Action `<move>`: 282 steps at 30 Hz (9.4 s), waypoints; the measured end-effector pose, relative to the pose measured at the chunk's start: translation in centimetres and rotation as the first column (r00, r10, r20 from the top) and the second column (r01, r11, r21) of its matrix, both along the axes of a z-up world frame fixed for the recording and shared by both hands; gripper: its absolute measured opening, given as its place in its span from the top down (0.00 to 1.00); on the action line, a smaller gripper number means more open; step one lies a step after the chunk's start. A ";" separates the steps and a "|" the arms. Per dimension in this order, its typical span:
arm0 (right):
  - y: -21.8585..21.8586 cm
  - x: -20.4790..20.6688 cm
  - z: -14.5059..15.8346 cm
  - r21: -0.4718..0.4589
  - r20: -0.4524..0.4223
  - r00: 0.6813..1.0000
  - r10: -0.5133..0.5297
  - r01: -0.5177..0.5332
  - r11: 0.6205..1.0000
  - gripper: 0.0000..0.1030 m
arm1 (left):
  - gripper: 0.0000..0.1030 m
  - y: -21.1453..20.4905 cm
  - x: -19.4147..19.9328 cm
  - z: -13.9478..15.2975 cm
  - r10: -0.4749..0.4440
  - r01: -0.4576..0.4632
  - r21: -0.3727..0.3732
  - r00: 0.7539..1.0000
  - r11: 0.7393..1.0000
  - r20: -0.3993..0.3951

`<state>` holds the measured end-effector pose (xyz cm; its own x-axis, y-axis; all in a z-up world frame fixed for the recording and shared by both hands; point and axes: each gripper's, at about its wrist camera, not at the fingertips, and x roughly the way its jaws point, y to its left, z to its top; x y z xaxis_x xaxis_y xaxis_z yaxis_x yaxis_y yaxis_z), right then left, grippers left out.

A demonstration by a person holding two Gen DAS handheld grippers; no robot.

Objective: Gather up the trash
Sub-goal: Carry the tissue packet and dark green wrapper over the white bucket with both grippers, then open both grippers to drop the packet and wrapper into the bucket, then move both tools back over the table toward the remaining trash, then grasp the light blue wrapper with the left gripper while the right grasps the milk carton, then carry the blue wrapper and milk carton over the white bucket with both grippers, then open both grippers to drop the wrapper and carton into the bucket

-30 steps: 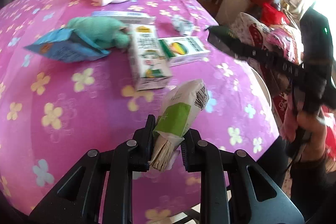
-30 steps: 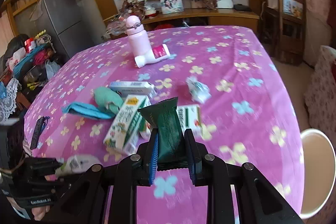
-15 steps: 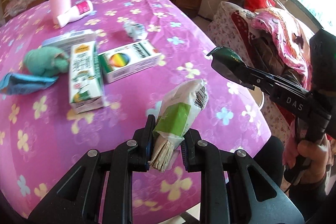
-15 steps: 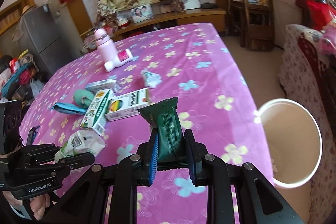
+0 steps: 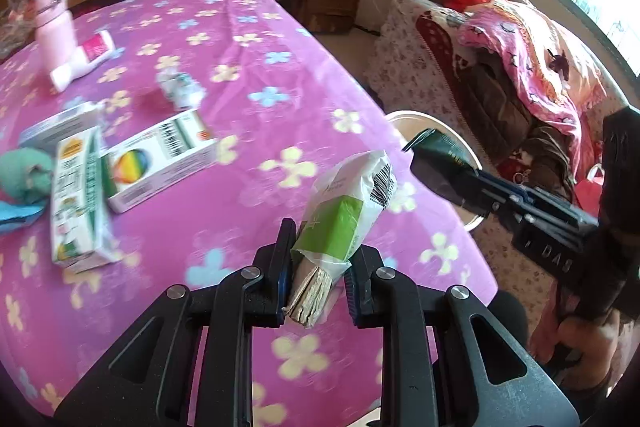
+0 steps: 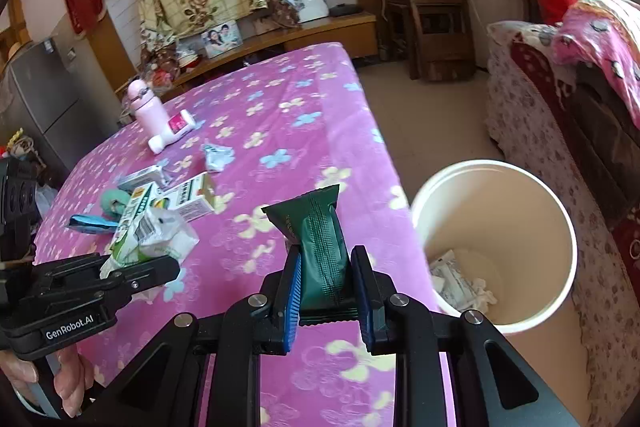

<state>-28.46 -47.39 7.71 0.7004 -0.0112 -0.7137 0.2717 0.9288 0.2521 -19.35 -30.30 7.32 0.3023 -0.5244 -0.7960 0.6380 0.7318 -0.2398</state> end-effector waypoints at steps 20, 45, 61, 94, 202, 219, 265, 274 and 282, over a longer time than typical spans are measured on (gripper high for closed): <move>-8.4 -3.8 -2.4 0.024 -0.038 0.981 -0.188 0.189 0.982 0.78 | 0.81 -11.6 -0.1 -0.9 -0.127 0.125 -0.028 0.988 0.992 -0.085; -14.5 -4.0 -5.3 0.036 -0.086 0.926 -0.367 0.372 0.928 0.52 | 0.47 -16.6 1.6 -3.1 -0.139 0.120 -0.117 0.974 0.986 -0.177; -10.3 -2.5 -5.0 0.038 -0.098 0.956 -0.278 0.283 0.958 0.52 | 0.47 -11.6 1.6 -2.4 -0.043 0.043 -0.002 0.999 0.999 -0.034; 6.9 6.2 -2.8 0.021 -0.102 0.993 0.061 -0.059 0.998 0.49 | 0.47 9.2 5.1 0.2 0.279 -0.283 0.070 0.958 0.957 0.059; 17.6 9.8 -0.1 -0.019 -0.076 0.941 0.330 -0.332 0.943 0.50 | 0.57 18.3 5.4 -0.2 0.349 -0.354 0.070 0.934 0.932 0.072; 5.8 3.8 0.7 -0.019 -0.050 0.995 0.090 -0.091 0.996 0.50 | 0.57 5.4 2.6 1.1 0.163 -0.173 0.077 0.980 0.982 0.118; -11.8 -3.3 -4.6 0.027 -0.157 0.954 -0.254 0.262 0.965 0.50 | 0.57 -14.6 0.4 -2.8 -0.113 0.108 0.107 0.993 0.988 0.035; -13.5 -3.0 -6.3 0.037 -0.187 0.939 -0.288 0.300 0.953 0.50 | 0.55 -16.7 0.7 -3.6 -0.134 0.136 0.063 0.991 0.989 -0.026; -15.0 -3.4 -7.4 0.043 -0.201 0.912 -0.357 0.372 0.927 0.42 | 0.39 -16.6 1.8 -3.7 -0.109 0.099 -0.077 0.984 0.992 -0.140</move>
